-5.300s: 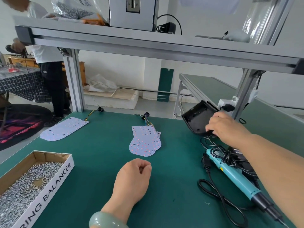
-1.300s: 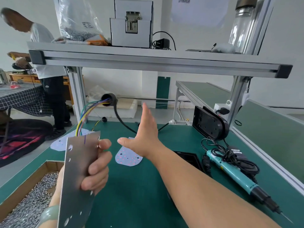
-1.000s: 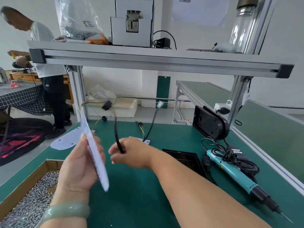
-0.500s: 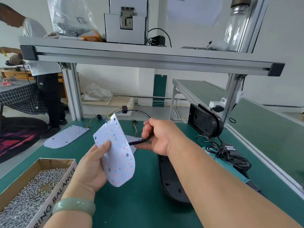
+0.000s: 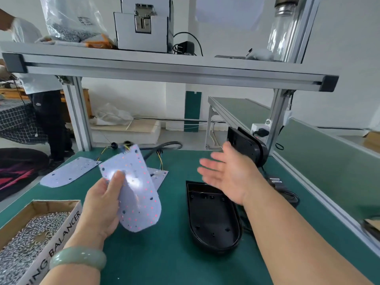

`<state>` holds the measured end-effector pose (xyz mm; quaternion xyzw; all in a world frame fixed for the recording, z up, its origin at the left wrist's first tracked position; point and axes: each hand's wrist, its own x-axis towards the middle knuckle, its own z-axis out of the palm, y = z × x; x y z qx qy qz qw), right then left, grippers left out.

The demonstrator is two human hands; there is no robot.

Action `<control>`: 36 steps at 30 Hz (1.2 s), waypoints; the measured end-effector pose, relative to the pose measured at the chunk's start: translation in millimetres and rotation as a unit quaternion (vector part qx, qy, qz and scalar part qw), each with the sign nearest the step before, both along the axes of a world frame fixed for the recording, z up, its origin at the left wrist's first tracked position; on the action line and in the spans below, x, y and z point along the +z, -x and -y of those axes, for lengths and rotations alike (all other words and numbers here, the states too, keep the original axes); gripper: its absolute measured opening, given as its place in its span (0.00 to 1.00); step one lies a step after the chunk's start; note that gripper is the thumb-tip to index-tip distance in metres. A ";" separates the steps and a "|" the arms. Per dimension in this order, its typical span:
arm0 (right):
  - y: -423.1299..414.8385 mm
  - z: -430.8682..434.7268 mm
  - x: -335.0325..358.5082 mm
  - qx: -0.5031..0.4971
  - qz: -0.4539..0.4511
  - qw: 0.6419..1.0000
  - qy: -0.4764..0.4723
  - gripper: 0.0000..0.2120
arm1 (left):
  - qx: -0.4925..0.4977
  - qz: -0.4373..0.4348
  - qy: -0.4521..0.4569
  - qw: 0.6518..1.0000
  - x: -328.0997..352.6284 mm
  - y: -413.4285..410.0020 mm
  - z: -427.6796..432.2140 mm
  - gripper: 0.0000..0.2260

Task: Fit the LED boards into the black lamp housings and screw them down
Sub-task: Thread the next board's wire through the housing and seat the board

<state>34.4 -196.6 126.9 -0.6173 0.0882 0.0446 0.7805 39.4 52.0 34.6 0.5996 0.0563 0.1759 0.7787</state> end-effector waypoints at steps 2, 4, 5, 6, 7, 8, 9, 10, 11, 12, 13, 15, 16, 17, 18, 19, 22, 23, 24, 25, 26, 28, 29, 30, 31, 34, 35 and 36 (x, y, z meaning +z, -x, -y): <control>8.7 20.6 -31.5 -0.076 0.057 0.937 0.335 0.13 | 0.006 0.011 0.086 0.996 4.1 -0.7 -2.5 0.13; 16.5 35.6 -62.2 -0.082 0.038 0.837 0.540 0.14 | -0.004 0.019 0.164 0.986 10.2 -0.3 -3.1 0.13; 20.8 38.7 -73.1 -0.068 0.006 0.809 0.584 0.15 | -0.017 0.018 0.199 0.980 13.8 1.0 -1.4 0.13; 23.1 39.3 -81.4 -0.047 -0.025 0.785 0.617 0.17 | -0.033 0.019 0.229 0.973 17.5 3.2 2.0 0.14; 23.9 38.3 -85.8 -0.032 -0.046 0.765 0.642 0.17 | -0.050 0.017 0.247 0.967 21.1 5.2 7.2 0.17; 24.0 36.6 -87.2 -0.028 -0.050 0.747 0.662 0.15 | -0.079 0.010 0.257 0.963 23.7 7.4 13.2 0.21; 23.4 34.7 -86.2 -0.033 -0.046 0.738 0.672 0.13 | -0.107 -0.001 0.254 0.961 24.1 9.1 18.3 0.24; 22.5 33.7 -85.4 -0.045 -0.043 0.734 0.676 0.12 | -0.127 -0.012 0.232 0.964 24.6 11.4 25.3 0.25; 21.7 34.2 -86.2 -0.063 -0.035 0.738 0.671 0.12 | -0.145 -0.017 0.192 0.970 23.4 12.7 31.1 0.24; 21.5 35.4 -86.7 -0.082 -0.030 0.751 0.654 0.11 | -0.151 -0.020 0.161 0.975 23.5 14.0 36.1 0.23; 21.6 37.3 -87.3 -0.102 -0.023 0.772 0.627 0.10 | -0.152 -0.018 0.141 0.978 24.7 15.3 40.3 0.22; 24.3 40.2 -87.5 -0.136 0.001 0.836 0.531 0.07 | -0.179 -0.026 0.173 0.968 27.7 17.1 46.0 0.24; 26.8 39.8 -86.8 -0.144 0.014 0.870 0.472 0.07 | -0.196 -0.031 0.192 0.961 30.0 18.7 48.5 0.25; 29.5 38.6 -85.8 -0.149 0.031 0.892 0.425 0.10 | -0.208 -0.031 0.198 0.957 31.3 19.6 51.0 0.26; 32.3 36.6 -84.7 -0.149 0.050 0.904 0.397 0.12 | -0.209 -0.029 0.190 0.959 32.3 20.6 54.0 0.27; 35.1 34.3 -83.7 -0.148 0.070 0.908 0.385 0.14 | -0.209 -0.025 0.189 0.959 34.9 22.9 56.7 0.28; 40.8 27.6 -80.5 -0.160 0.125 0.904 0.376 0.18 | -0.194 -0.012 0.190 0.963 38.4 26.3 57.9 0.26; 42.4 25.6 -79.1 -0.167 0.145 0.901 0.374 0.19 | -0.186 -0.008 0.191 0.964 39.8 27.2 56.9 0.25; 43.3 24.1 -78.3 -0.175 0.164 0.896 0.374 0.19 | -0.179 -0.004 0.187 0.966 40.9 27.5 55.6 0.24; 44.3 22.8 -77.6 -0.183 0.182 0.889 0.377 0.20 | -0.173 0.002 0.179 0.969 42.1 27.8 54.3 0.23; 45.1 21.5 -77.5 -0.191 0.199 0.884 0.378 0.21 | -0.167 0.011 0.165 0.972 43.3 28.4 53.3 0.21; 46.8 18.6 -77.1 -0.198 0.228 0.881 0.366 0.22 | -0.159 0.022 0.136 0.978 43.9 29.4 51.5 0.18; 46.9 17.2 -76.7 -0.197 0.242 0.881 0.355 0.20 | -0.157 0.026 0.125 0.979 43.9 30.2 51.1 0.17; 46.6 16.2 -76.8 -0.196 0.255 0.882 0.344 0.17 | -0.156 0.033 0.116 0.980 44.0 31.1 51.2 0.17; 46.5 15.4 -76.7 -0.196 0.263 0.886 0.328 0.15 | -0.153 0.041 0.107 0.981 44.4 32.4 51.9 0.18; 44.5 16.5 -78.1 -0.207 0.265 0.905 0.259 0.14 | -0.158 0.056 0.085 0.982 45.5 35.5 54.5 0.17; 43.4 17.1 -79.1 -0.210 0.261 0.913 0.232 0.14 | -0.160 0.057 0.077 0.982 46.0 36.4 54.7 0.17; 42.4 17.1 -80.1 -0.212 0.258 0.920 0.207 0.13 | -0.161 0.055 0.069 0.983 45.3 36.5 54.1 0.16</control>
